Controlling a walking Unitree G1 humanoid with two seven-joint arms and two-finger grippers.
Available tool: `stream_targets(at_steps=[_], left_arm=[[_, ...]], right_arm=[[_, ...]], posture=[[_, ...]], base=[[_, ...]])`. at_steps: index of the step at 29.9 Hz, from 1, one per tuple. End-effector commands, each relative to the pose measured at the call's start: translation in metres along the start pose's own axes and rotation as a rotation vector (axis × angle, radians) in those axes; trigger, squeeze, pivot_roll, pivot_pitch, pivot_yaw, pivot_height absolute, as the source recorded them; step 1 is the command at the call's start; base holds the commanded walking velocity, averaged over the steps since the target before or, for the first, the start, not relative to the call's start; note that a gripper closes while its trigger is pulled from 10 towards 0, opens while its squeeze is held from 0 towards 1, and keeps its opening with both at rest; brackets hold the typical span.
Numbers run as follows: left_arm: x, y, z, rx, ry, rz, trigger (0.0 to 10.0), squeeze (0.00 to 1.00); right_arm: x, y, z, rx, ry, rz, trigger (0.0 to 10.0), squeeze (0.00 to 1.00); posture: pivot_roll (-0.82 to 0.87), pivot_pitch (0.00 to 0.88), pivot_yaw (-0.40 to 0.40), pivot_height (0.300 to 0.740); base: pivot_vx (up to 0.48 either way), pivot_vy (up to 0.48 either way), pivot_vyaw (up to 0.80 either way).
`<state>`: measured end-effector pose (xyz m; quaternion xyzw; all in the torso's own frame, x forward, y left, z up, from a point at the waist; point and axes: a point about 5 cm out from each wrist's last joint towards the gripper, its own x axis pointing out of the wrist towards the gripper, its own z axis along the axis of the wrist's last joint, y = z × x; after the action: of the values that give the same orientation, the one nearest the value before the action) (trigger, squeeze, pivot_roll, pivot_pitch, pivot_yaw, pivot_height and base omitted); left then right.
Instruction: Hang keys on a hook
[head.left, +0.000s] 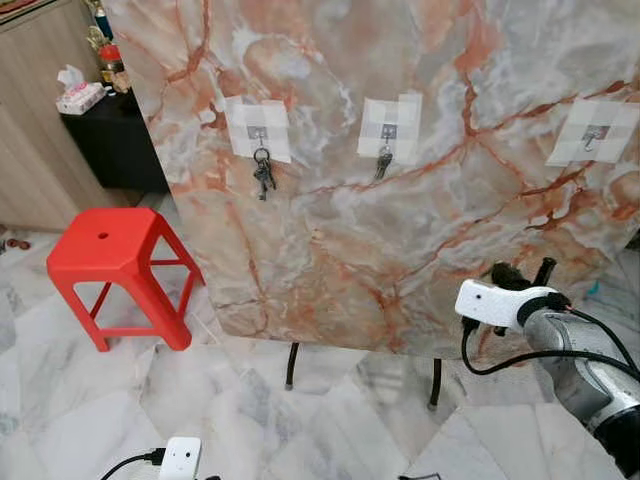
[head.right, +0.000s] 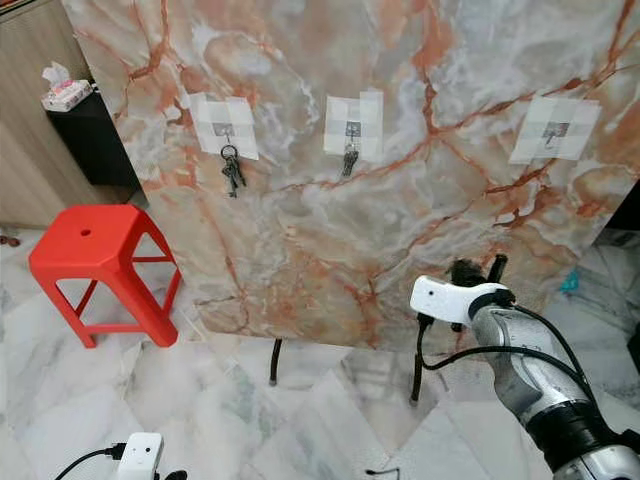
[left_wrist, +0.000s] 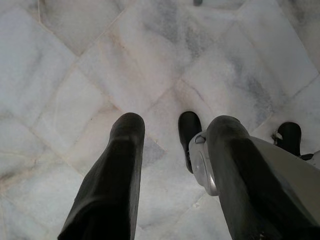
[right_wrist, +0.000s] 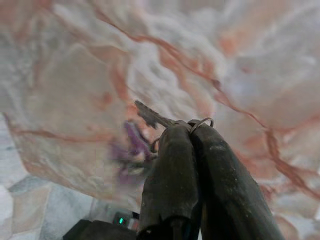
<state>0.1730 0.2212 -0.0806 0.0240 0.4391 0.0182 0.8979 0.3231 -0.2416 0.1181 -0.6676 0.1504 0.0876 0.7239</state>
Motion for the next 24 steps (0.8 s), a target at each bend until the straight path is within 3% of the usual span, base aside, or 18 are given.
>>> stream_targets(at_steps=[1, 6, 7, 9, 10, 13, 15, 18, 20, 21, 24], left_arm=[[-0.001, 0.003, -0.004, -0.019, 0.013, 0.012, 10.0, 0.0], [-0.001, 0.004, -0.004, -0.016, 0.013, 0.012, 10.0, 0.0], [-0.001, 0.004, -0.004, -0.015, 0.014, 0.012, 10.0, 0.0], [-0.002, 0.004, -0.004, -0.013, 0.013, 0.015, 10.0, 0.0], [-0.002, 0.004, -0.004, -0.013, 0.013, 0.015, 10.0, 0.0], [-0.002, 0.005, -0.005, -0.01, 0.013, 0.016, 10.0, 0.0], [-0.002, 0.005, -0.005, -0.01, 0.013, 0.016, 10.0, 0.0], [-0.002, 0.005, -0.006, -0.006, 0.014, 0.015, 10.0, 0.0], [-0.002, 0.005, -0.006, -0.005, 0.015, 0.014, 10.0, 0.0], [-0.002, 0.005, -0.006, -0.005, 0.016, 0.014, 10.0, 0.0], [-0.003, 0.005, -0.007, -0.007, 0.017, 0.012, 10.0, 0.0]], right_arm=[[0.001, -0.007, 0.0, -0.014, -0.019, 0.004, 10.0, 0.0], [0.002, -0.03, 0.0, -0.01, -0.027, -0.086, 10.0, 0.0], [0.002, -0.042, -0.001, 0.037, -0.015, -0.176, 10.0, 0.0], [-0.006, -0.069, -0.007, 0.043, 0.063, -0.435, 10.0, 0.0], [-0.006, -0.069, -0.007, 0.043, 0.063, -0.435, 10.0, 0.0], [-0.016, -0.081, -0.01, 0.037, 0.109, -0.596, 10.0, 0.0], [-0.016, -0.081, -0.01, 0.037, 0.109, -0.596, 10.0, 0.0], [-0.034, -0.095, 0.003, 0.001, 0.104, -0.844, 10.0, 0.0], [-0.035, -0.095, 0.006, 0.0, 0.092, -0.862, 10.0, 0.0], [-0.036, -0.094, 0.007, 0.023, 0.085, -0.874, 10.0, 0.0], [-0.036, -0.086, 0.005, 0.203, 0.104, -0.896, 10.0, 0.0]], posture=[[0.06, 0.063, 0.026, 0.74], [0.06, 0.059, 0.032, 0.74], [0.06, 0.056, 0.031, 0.74], [0.07, 0.047, 0.031, 0.74], [0.07, 0.047, 0.031, 0.74], [0.07, 0.038, 0.037, 0.74], [0.07, 0.038, 0.037, 0.74], [0.06, 0.031, 0.038, 0.74], [0.06, 0.025, 0.037, 0.74], [0.07, 0.02, 0.036, 0.74], [0.07, 0.017, 0.035, 0.74]], base=[[0.0, 0.0, 0.0], [0.0, 0.0, 0.0], [0.0, 0.0, 0.0], [0.0, 0.0, 0.0], [0.0, 0.0, 0.0], [0.0, 0.0, 0.0], [0.0, 0.0, 0.0], [0.0, 0.0, 0.0], [0.0, 0.0, 0.0], [0.0, 0.0, 0.0], [0.0, 0.0, 0.0]])
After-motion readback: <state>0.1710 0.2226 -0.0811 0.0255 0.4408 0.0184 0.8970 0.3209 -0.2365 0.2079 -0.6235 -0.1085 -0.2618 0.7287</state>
